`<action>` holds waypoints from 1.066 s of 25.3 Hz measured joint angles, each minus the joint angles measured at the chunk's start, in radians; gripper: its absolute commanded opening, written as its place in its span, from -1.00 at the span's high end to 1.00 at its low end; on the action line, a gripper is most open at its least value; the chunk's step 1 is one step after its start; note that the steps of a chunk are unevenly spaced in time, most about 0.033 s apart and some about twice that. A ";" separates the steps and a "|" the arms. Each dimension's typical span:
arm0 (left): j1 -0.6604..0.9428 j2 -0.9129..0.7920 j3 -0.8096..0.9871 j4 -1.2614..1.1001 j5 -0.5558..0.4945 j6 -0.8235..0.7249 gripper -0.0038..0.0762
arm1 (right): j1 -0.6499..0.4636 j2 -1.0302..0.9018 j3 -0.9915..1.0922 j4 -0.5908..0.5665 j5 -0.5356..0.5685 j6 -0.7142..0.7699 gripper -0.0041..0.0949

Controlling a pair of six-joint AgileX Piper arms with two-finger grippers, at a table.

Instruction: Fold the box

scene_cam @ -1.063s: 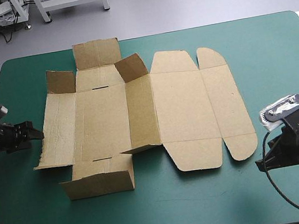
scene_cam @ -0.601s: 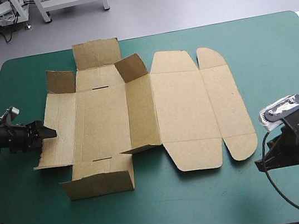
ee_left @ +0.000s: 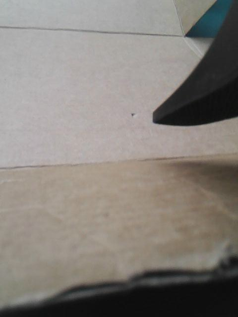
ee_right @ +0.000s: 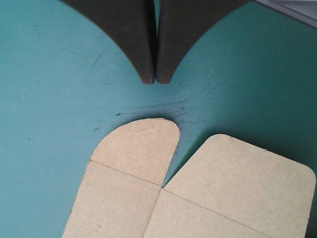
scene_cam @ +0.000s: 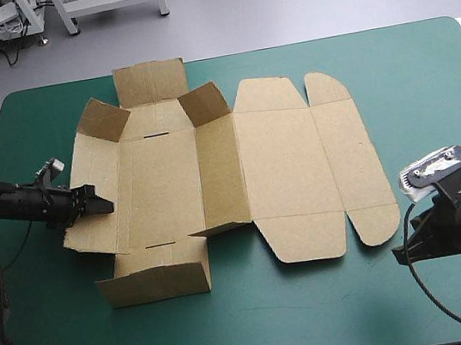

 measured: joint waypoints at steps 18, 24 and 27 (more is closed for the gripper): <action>-0.230 -0.272 -0.208 -0.005 0.009 0.240 0.92 | 0.000 0.000 0.000 0.014 -0.037 -0.001 0.96; -0.477 -0.339 -0.463 0.278 0.030 0.234 0.92 | 0.000 0.000 0.000 0.014 -0.080 -0.004 0.96; -0.584 -0.339 -0.552 0.432 0.049 0.228 0.92 | 0.000 0.000 0.000 0.014 -0.102 -0.004 0.96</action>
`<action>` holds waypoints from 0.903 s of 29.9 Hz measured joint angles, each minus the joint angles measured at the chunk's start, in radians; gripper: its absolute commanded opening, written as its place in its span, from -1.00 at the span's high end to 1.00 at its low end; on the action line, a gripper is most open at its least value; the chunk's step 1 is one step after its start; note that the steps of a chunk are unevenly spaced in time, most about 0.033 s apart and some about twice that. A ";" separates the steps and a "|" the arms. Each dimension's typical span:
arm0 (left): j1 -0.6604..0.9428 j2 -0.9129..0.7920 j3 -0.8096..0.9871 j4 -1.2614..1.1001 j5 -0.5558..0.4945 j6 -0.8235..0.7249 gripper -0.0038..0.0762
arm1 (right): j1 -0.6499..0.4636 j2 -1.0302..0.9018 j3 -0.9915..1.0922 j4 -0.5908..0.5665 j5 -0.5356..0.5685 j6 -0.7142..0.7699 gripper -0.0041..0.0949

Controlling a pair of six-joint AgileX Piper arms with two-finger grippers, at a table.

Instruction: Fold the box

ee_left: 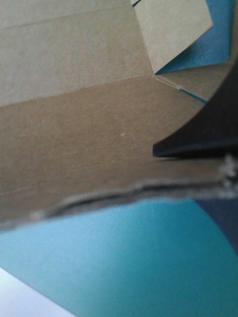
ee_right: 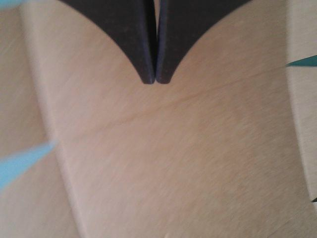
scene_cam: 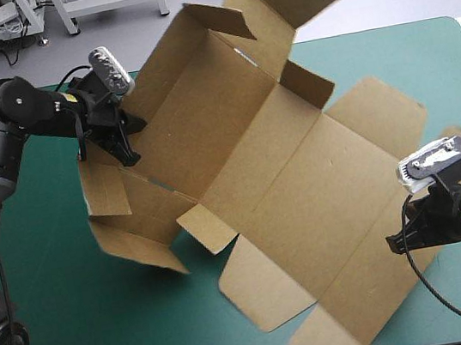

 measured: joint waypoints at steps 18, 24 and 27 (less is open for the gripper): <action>-0.399 -0.001 -0.121 0.407 -0.025 0.039 0.92 | 0.000 0.000 -0.004 0.000 -0.309 0.000 0.96; -0.480 0.006 -0.121 0.642 -0.152 -0.078 0.92 | 0.000 0.000 -0.040 0.000 -0.351 -0.001 0.96; -0.501 0.023 -0.121 0.706 -0.253 -0.100 0.92 | 0.000 0.005 -0.103 -0.001 -0.367 -0.001 0.96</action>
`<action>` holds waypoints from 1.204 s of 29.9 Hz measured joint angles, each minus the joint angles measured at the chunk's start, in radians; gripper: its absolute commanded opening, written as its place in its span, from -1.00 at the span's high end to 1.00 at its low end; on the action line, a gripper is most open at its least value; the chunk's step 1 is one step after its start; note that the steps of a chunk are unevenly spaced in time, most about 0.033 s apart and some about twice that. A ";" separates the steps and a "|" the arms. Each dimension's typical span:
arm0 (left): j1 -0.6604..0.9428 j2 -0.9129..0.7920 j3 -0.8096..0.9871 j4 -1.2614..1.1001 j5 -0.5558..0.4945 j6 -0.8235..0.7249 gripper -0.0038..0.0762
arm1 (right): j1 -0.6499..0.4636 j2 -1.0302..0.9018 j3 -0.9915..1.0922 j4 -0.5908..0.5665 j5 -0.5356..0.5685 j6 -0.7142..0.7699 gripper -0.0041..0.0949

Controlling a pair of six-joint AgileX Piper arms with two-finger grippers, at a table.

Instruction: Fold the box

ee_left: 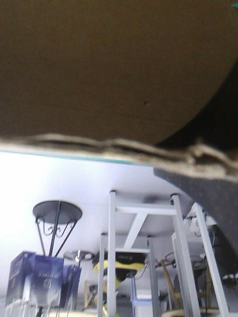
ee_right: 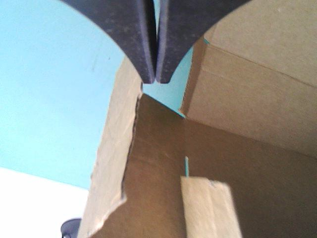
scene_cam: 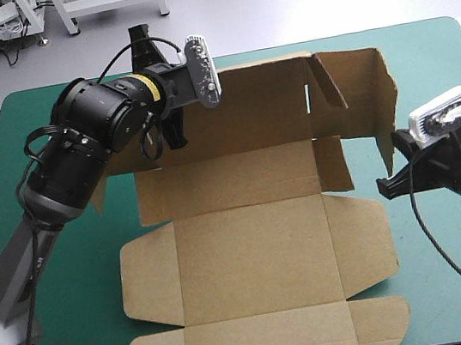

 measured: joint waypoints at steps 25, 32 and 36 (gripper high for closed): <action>-0.010 0.059 0.375 0.155 -0.357 -0.128 0.93 | 0.000 0.532 -0.660 -0.090 0.303 -0.063 0.96; -0.010 0.059 0.461 0.388 -0.543 -0.290 0.93 | -0.045 0.760 -0.903 -0.052 0.424 -0.103 0.96; -0.009 0.059 0.496 0.507 -0.570 -0.417 0.93 | -0.120 0.865 -1.001 0.064 0.469 -0.147 0.96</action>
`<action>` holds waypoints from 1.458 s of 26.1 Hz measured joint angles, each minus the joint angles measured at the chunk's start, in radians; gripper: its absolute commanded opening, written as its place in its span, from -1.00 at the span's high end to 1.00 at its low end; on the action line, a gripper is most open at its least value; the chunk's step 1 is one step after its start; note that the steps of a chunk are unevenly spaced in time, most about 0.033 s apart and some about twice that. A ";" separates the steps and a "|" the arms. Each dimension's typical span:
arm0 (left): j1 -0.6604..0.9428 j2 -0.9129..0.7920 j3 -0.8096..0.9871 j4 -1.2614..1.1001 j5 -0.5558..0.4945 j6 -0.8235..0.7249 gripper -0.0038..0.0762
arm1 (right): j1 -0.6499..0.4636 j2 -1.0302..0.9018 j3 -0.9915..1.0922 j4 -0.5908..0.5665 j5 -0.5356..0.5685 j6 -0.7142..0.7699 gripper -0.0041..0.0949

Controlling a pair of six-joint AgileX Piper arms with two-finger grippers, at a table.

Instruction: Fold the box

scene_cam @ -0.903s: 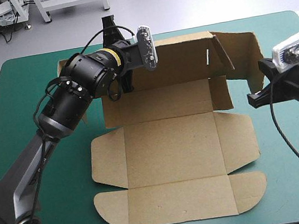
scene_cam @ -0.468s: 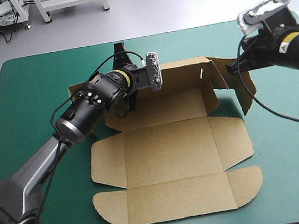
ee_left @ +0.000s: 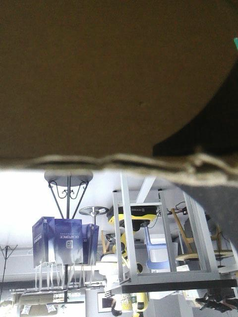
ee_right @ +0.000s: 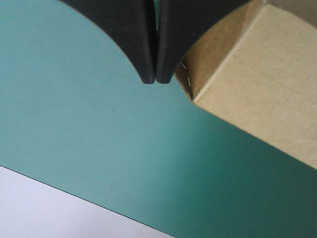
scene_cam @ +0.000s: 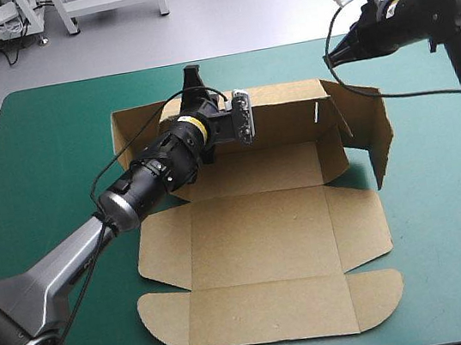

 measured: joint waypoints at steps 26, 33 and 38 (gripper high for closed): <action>0.034 0.027 0.091 0.591 -0.088 -0.574 0.93 | -0.176 0.355 -0.104 0.284 -0.002 -0.081 0.96; 0.044 0.037 0.091 0.601 -0.117 -0.596 0.93 | -0.176 0.357 -0.049 0.299 -0.002 -0.085 0.96; 0.047 0.037 0.091 0.605 -0.124 -0.609 0.93 | -0.177 0.295 0.099 0.339 -0.005 -0.106 0.96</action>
